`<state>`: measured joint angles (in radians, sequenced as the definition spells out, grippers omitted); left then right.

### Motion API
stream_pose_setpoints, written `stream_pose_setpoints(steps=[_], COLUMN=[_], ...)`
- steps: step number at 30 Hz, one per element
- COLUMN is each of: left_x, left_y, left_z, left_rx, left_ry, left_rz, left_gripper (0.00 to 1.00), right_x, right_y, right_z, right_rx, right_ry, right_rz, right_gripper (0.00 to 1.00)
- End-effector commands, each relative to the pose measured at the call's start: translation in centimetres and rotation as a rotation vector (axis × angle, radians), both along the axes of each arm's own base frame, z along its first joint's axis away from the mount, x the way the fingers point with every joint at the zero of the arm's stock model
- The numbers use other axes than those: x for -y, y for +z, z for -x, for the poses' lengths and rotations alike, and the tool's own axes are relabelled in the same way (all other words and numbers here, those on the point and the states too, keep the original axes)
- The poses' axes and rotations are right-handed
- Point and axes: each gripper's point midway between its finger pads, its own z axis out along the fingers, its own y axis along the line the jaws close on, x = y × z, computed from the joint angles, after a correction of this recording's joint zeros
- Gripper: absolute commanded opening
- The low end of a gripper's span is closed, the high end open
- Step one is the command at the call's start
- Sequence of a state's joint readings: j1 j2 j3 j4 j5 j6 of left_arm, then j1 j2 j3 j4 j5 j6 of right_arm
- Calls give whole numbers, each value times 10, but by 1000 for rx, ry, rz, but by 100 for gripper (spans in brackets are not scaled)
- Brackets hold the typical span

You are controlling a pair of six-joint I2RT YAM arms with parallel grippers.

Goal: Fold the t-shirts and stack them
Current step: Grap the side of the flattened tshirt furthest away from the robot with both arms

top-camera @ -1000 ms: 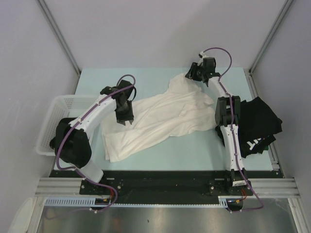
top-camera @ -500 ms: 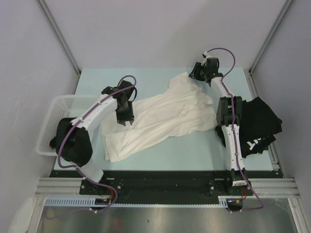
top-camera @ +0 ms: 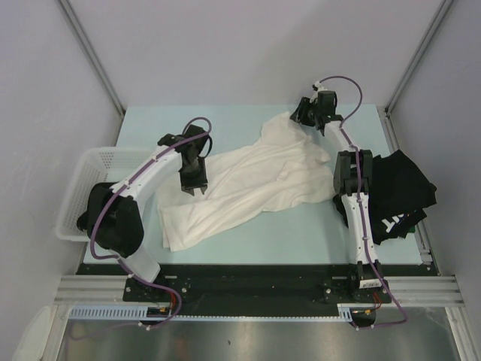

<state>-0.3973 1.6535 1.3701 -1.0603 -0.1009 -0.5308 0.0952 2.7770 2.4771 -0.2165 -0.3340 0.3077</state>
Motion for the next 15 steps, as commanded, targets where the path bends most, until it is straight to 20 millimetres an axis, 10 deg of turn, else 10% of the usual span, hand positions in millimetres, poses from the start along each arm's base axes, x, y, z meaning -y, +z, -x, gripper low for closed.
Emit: stream_pose_setpoints(steps=[1, 15], left_x=[3, 1], left_y=[2, 2], left_z=[0, 3], left_rx=[10, 9], left_ry=[-24, -26], left_rz=[5, 2], left_gripper=[40, 40], right_x=[-13, -27], right_y=[10, 8], right_z=[-8, -7], right_rx=[34, -4], right_ry=[3, -3], right_rz=[-52, -200], right_gripper=[49, 39])
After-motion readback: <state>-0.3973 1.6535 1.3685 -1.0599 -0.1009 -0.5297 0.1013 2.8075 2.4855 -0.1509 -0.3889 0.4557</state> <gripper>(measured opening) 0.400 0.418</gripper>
